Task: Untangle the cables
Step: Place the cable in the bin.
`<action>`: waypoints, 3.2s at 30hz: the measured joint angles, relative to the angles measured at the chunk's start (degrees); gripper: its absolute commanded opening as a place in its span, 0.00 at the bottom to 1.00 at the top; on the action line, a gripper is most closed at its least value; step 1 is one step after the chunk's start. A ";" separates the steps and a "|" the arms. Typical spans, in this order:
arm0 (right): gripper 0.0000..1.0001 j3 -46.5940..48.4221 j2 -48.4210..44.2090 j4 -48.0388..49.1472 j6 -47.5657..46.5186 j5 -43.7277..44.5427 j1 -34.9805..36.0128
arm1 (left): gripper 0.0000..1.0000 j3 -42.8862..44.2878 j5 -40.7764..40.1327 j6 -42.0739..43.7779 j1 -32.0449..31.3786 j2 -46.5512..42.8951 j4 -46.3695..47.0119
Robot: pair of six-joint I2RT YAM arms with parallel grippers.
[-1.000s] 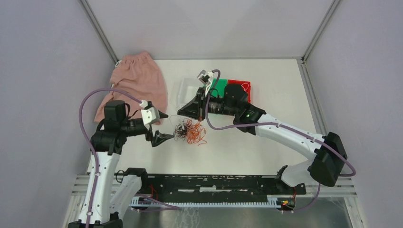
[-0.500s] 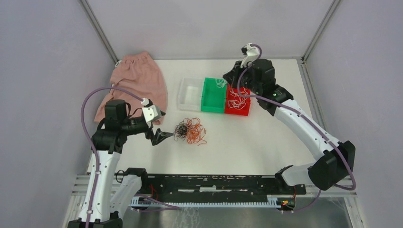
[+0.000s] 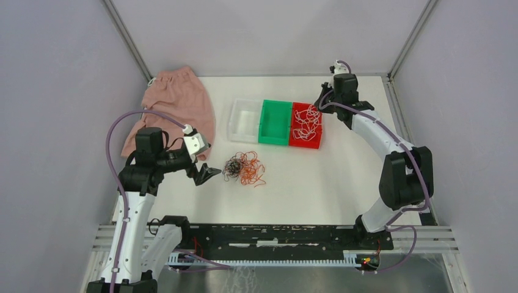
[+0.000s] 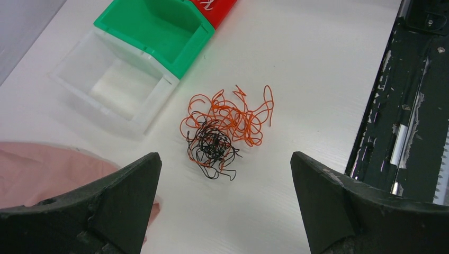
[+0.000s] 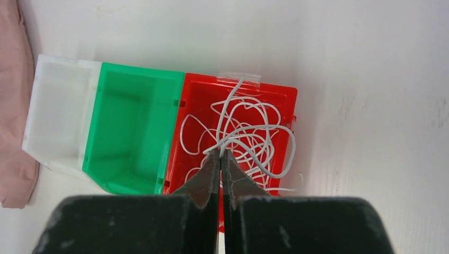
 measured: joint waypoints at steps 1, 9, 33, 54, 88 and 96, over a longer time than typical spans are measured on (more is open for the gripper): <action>0.00 0.04 0.76 0.00 0.24 -0.07 -0.17 | 0.99 0.00 -0.13 0.00 0.00 0.00 -0.02; 0.00 1.64 6.03 -0.13 1.31 -1.07 0.24 | 0.99 0.00 -0.44 0.04 0.00 0.13 -0.02; 0.58 9.55 9.40 -10.03 -3.76 7.26 7.45 | 0.99 0.00 -0.44 1.29 0.00 0.52 -0.55; 0.36 2.25 5.25 -8.33 -2.03 13.51 3.21 | 0.99 0.20 -0.48 1.29 0.00 1.57 -0.63; 0.40 7.19 20.81 -9.46 -8.74 23.02 8.37 | 0.99 1.07 -0.52 1.33 0.00 2.16 -0.72; 0.62 7.19 15.34 -10.60 -9.11 21.99 9.42 | 0.99 1.07 -1.05 1.05 0.00 2.43 -0.55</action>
